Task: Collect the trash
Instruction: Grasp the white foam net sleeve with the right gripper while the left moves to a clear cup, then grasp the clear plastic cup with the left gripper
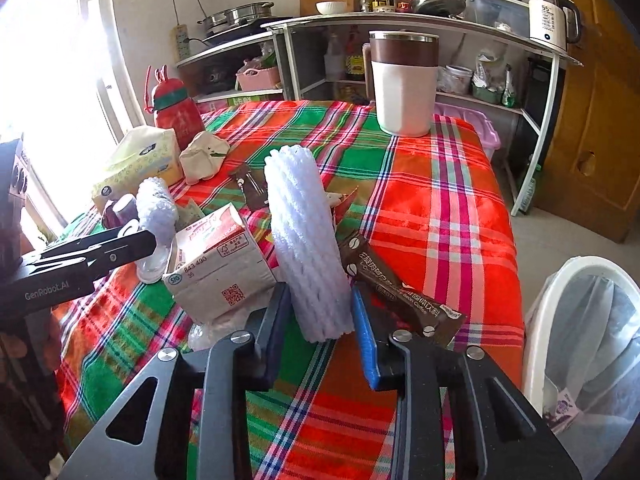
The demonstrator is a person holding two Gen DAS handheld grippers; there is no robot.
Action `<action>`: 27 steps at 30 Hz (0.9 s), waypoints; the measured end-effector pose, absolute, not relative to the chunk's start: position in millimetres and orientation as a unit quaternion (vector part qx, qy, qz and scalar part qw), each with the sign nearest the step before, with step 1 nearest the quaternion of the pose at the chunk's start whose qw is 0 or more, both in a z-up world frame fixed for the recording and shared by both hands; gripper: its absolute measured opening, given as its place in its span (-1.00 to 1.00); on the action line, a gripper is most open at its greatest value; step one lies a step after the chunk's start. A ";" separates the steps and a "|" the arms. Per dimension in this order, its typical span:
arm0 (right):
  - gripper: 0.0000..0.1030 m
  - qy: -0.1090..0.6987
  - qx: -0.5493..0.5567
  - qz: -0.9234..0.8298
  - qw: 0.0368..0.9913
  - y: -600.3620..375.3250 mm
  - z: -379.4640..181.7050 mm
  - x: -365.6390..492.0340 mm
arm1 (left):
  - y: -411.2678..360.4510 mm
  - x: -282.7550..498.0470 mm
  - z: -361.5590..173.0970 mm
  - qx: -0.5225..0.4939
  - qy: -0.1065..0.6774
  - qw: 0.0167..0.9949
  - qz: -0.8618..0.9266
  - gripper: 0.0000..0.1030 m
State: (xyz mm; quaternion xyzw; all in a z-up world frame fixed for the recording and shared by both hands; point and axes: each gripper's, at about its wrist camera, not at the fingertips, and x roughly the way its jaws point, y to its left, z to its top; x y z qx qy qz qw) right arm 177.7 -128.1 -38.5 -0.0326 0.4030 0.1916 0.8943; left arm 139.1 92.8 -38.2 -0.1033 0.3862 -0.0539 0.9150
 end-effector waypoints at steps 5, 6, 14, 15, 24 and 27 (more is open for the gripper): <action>-0.51 0.399 -0.033 0.190 0.896 -126.8 -37.8 176.5 | 90.9 142.0 -40.3 -0.099 0.390 0.913 -0.058 0.05; -0.52 0.398 -0.031 0.189 0.897 -127.2 -37.4 176.2 | 91.1 141.6 -39.6 -0.100 0.388 0.915 -0.057 0.02; -0.55 0.395 -0.017 0.181 0.901 -130.9 -35.7 173.3 | 90.3 139.7 -39.6 -0.097 0.391 0.913 -0.061 -0.38; -0.55 0.394 -0.015 0.181 0.901 -131.2 -35.4 172.8 | 89.7 138.8 -39.1 -0.095 0.390 0.914 -0.062 -0.39; -0.58 0.389 0.001 0.180 0.904 -138.1 -31.5 163.3 | 85.3 126.3 -33.1 -0.089 0.390 0.914 -0.072 -0.42; -0.58 0.383 0.007 0.179 0.906 -140.6 -28.4 158.6 | 82.1 120.1 -30.9 -0.086 0.391 0.913 -0.074 -0.42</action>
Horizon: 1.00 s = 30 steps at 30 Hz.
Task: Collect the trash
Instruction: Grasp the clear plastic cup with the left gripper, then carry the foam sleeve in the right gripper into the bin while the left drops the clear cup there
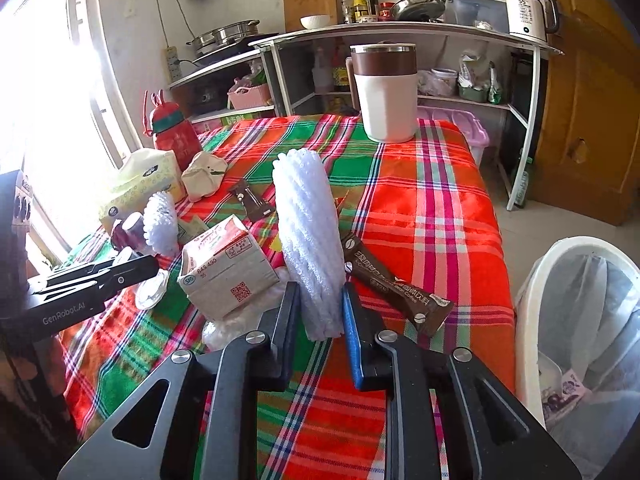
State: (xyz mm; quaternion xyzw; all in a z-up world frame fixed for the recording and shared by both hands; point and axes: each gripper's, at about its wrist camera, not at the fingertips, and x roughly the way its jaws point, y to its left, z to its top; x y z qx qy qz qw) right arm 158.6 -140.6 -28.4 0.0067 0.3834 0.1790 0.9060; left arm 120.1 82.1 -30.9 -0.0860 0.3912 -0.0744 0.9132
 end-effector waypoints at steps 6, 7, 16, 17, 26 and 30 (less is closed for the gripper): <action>-0.58 0.374 0.020 0.175 0.911 -149.3 -20.9 148.9 | 73.1 108.6 -19.4 -0.082 0.382 0.916 -0.087 -0.42; -0.58 0.372 0.023 0.174 0.912 -152.2 -19.5 147.4 | 70.5 107.2 -16.2 -0.080 0.380 0.917 -0.090 -0.42; -0.58 0.351 0.043 0.158 0.922 -175.6 -3.4 127.8 | 36.5 99.5 10.7 -0.062 0.355 0.924 -0.130 -0.42; -0.58 0.348 0.044 0.155 0.924 -178.7 -1.3 125.6 | 31.5 99.2 12.9 -0.058 0.353 0.924 -0.134 -0.42; -0.58 0.329 0.067 0.112 0.935 -224.5 11.0 106.1 | -26.1 100.0 34.0 -0.032 0.334 0.922 -0.193 -0.42; -0.58 0.322 0.076 0.086 0.940 -250.0 15.9 99.0 | -58.7 102.4 39.6 -0.023 0.331 0.917 -0.222 -0.42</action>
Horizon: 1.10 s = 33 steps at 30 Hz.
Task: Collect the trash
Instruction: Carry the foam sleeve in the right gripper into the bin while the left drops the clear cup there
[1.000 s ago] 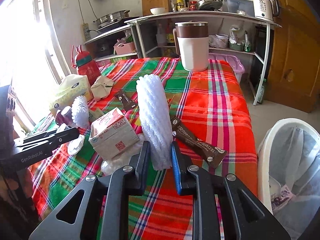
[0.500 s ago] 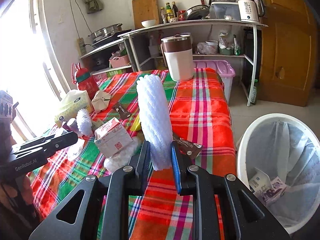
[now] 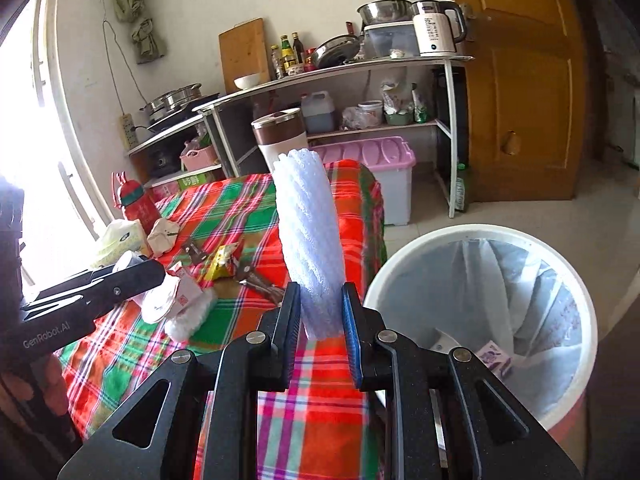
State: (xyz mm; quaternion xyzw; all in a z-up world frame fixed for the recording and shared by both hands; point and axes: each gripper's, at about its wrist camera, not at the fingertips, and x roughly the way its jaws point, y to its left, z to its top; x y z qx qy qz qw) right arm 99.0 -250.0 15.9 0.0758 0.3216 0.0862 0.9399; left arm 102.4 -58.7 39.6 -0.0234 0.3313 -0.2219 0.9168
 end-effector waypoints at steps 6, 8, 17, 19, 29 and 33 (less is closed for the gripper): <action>-0.58 0.320 0.088 0.043 0.942 -292.1 16.5 90.1 | -108.6 106.7 43.3 -0.012 0.334 0.904 -0.266 -0.42; -0.58 0.323 0.089 0.028 0.942 -306.5 14.8 87.6 | -124.5 108.6 42.4 -0.011 0.337 0.899 -0.281 -0.42; -0.58 0.367 0.091 -0.033 0.925 -359.6 -9.1 88.8 | -188.0 117.1 24.6 0.000 0.366 0.873 -0.322 -0.42; -0.58 0.378 0.091 -0.041 0.920 -366.8 -17.0 90.7 | -198.7 118.7 19.2 0.004 0.375 0.867 -0.327 -0.42; -0.56 0.405 0.086 -0.070 0.908 -384.0 -39.3 96.7 | -226.3 127.4 -3.9 0.012 0.404 0.852 -0.334 -0.40; -0.54 0.411 0.092 -0.081 0.903 -389.2 -43.0 98.3 | -226.4 126.9 -5.3 0.014 0.404 0.851 -0.336 -0.22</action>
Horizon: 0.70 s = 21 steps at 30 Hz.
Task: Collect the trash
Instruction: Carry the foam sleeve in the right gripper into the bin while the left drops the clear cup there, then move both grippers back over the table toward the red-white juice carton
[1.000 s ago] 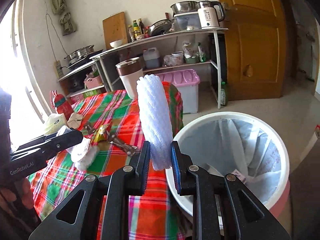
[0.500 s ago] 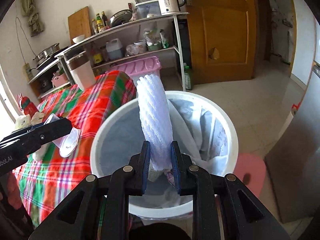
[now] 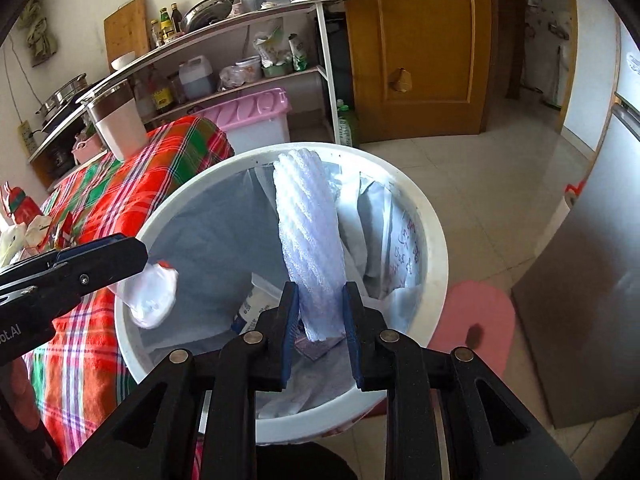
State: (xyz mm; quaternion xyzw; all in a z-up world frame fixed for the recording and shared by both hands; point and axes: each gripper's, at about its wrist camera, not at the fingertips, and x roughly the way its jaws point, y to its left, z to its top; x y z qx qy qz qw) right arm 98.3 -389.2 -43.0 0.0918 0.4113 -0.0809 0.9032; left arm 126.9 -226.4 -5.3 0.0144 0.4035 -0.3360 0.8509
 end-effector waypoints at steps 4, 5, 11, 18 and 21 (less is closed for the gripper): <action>-0.43 0.413 0.090 -0.081 0.903 -386.9 -42.1 98.1 | -220.7 130.9 -6.1 -0.001 0.408 0.849 -0.337 0.02; -0.36 0.412 0.090 -0.081 0.903 -385.4 -41.5 96.7 | -219.0 131.2 -5.4 -0.002 0.408 0.850 -0.334 0.02; -0.15 0.401 0.090 -0.072 0.909 -373.9 -33.3 93.0 | -197.4 122.8 4.1 -0.007 0.394 0.862 -0.320 0.08; -0.15 0.377 0.096 -0.035 0.920 -349.0 -20.5 90.6 | -153.8 108.9 16.3 -0.014 0.371 0.883 -0.287 0.16; -0.14 0.366 0.089 -0.014 0.926 -332.3 -13.5 90.7 | -133.2 104.1 19.6 -0.020 0.363 0.893 -0.267 0.17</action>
